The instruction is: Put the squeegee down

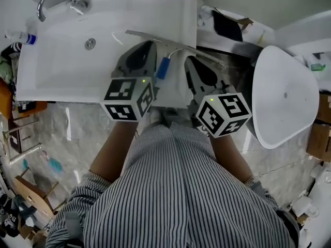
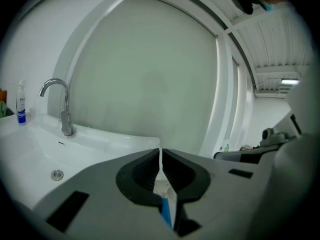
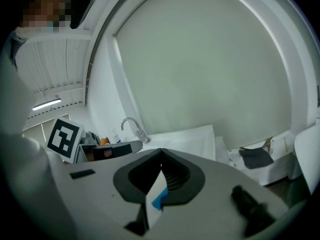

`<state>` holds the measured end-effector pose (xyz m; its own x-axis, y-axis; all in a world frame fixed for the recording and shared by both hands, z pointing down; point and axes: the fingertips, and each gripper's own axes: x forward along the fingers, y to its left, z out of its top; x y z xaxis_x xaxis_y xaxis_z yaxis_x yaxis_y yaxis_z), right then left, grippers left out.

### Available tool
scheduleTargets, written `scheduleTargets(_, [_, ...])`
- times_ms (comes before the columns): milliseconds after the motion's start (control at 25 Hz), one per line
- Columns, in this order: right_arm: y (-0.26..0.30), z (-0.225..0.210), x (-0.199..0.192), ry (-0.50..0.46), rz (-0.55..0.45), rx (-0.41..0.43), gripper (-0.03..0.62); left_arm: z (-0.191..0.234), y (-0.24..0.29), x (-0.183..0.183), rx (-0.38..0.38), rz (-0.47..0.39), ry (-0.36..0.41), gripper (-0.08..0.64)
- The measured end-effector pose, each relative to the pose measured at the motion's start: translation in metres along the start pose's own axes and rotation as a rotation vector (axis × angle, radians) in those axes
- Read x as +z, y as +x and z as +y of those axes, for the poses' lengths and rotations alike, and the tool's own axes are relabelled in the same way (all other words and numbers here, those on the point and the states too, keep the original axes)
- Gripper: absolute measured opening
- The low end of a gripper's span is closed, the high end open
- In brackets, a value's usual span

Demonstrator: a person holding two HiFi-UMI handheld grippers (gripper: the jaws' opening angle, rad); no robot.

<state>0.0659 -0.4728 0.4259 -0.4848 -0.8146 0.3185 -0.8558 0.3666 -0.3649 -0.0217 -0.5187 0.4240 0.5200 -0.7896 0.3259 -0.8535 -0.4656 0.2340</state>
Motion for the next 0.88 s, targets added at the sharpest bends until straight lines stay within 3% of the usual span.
scheduleTargets(560, [-0.007,0.045,0.011,-0.105,-0.024,0.098,0.015,-0.018,-0.05,0.01,0.026,-0.067,0.019,0.028])
scheduleTargets(880, [-0.011,0.056,0.017,-0.118,-0.051,0.124,0.015,-0.023,-0.061,0.018,0.038,-0.103,0.074,0.026])
